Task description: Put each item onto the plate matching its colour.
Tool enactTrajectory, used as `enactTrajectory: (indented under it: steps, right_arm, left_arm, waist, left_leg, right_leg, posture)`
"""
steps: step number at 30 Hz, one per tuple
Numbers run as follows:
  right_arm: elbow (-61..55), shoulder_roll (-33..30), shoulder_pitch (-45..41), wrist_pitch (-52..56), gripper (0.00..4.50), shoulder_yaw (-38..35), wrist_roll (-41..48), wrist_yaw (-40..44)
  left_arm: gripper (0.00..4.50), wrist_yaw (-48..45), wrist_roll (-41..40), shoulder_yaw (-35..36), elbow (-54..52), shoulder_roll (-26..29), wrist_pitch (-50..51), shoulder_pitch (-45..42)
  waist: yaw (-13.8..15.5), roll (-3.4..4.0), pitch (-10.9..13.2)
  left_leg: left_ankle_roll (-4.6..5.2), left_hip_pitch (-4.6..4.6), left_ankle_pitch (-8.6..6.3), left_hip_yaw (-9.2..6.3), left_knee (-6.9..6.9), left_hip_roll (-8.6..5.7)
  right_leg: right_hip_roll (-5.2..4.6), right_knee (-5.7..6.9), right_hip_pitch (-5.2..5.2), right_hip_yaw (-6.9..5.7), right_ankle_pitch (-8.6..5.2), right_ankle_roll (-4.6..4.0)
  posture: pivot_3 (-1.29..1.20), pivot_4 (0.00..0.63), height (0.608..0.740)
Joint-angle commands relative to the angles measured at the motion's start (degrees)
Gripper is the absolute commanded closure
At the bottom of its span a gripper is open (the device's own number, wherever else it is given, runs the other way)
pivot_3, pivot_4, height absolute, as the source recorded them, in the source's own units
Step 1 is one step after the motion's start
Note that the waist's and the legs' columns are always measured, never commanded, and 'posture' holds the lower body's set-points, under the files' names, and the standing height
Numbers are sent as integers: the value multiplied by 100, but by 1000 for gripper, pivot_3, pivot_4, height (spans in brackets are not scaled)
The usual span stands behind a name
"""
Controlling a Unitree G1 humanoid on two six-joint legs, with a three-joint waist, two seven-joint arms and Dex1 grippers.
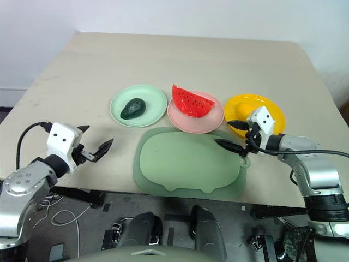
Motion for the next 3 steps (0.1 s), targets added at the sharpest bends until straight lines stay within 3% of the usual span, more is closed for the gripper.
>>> enactTrajectory:
  steps: [1, 3]
  right_arm:
    - [-2, -65, 16, -164, 0, -201, -74, 37]
    - [89, 23, -101, -181, 0, -142, -151, -24]
  left_arm:
    - [29, -24, -228, 209, -260, -124, -212, 93]
    - [29, 109, -213, 87, -295, -234, -174, 73]
  waist:
    - [-5, 0, 0]
    - [-12, 0, 0]
  left_leg:
    - [0, 0, 0, 1, 0, 0]
    - [0, 2, 0, 3, 0, 0]
  right_leg:
    - [0, 0, 0, 0, 2, 4]
    - [0, 1, 0, 2, 8, 12]
  posture:
    - [0, 150, 740]
    - [0, 150, 740]
